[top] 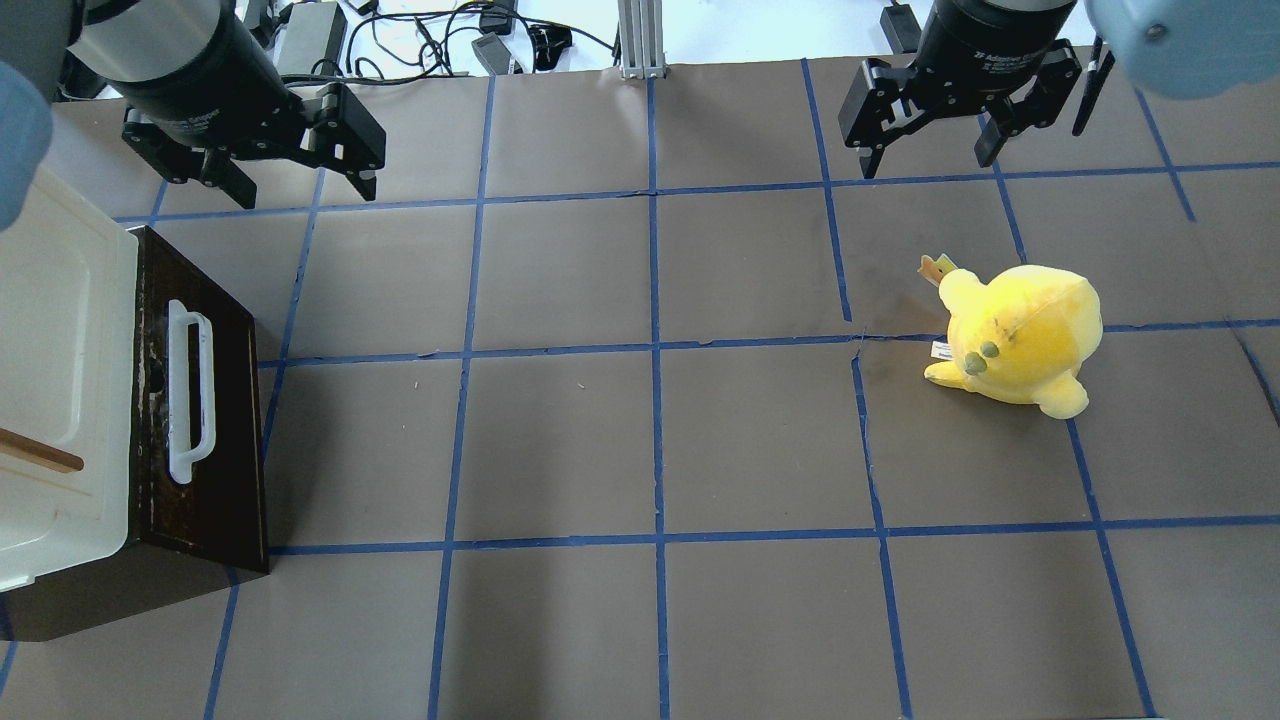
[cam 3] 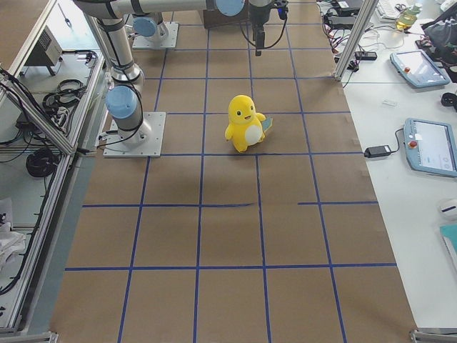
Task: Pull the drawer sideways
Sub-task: 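Move the left gripper down toward the white handle of the wooden drawer, then lower the left gripper around the white drawer handle, then close the left gripper on the white drawer handle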
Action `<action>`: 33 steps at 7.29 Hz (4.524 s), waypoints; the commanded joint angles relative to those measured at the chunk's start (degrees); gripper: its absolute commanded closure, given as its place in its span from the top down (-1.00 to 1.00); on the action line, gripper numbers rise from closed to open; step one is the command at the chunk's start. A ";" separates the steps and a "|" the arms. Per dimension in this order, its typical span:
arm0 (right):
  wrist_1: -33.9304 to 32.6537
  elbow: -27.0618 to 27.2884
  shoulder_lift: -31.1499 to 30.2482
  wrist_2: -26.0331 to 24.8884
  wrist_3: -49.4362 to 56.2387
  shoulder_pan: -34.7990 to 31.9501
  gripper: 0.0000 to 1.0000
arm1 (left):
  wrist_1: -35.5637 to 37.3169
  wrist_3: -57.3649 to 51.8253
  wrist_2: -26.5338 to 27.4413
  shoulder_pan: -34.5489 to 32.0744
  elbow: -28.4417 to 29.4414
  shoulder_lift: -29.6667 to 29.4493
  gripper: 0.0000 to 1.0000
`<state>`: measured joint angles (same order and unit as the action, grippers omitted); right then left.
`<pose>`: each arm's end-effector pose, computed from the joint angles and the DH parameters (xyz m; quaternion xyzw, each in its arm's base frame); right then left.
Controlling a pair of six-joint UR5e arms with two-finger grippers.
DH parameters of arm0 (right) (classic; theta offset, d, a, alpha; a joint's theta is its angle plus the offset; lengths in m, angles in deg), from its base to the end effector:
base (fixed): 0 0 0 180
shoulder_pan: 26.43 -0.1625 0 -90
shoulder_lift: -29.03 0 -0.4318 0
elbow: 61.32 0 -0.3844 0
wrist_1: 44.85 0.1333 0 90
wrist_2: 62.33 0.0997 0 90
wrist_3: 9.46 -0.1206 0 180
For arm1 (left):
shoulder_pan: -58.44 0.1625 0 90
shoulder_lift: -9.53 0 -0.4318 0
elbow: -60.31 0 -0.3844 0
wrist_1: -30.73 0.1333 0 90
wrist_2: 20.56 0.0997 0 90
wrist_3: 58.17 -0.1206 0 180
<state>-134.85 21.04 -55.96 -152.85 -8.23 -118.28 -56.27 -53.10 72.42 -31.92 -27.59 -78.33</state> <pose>0.1491 -0.5223 0.4944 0.0268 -0.9994 0.0230 0.0044 -0.1301 -0.4805 0.5155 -0.0426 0.9968 -0.0643 0.0229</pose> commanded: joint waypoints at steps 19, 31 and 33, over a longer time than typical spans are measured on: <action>0.00 0.00 0.00 0.00 0.00 0.00 1.00 | -6.34 27.09 62.67 -6.67 -16.95 -26.57 1.00; 0.00 0.00 0.00 0.00 0.00 0.00 1.00 | -8.36 26.83 69.88 -3.15 -19.32 -27.27 0.75; 0.00 0.00 0.00 0.00 0.00 0.00 1.00 | -8.36 26.66 69.88 -3.15 -19.23 -27.45 0.57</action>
<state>-134.85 21.04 -55.96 -152.85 -8.22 -118.28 -64.63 -26.27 142.30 -35.07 -46.90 -105.72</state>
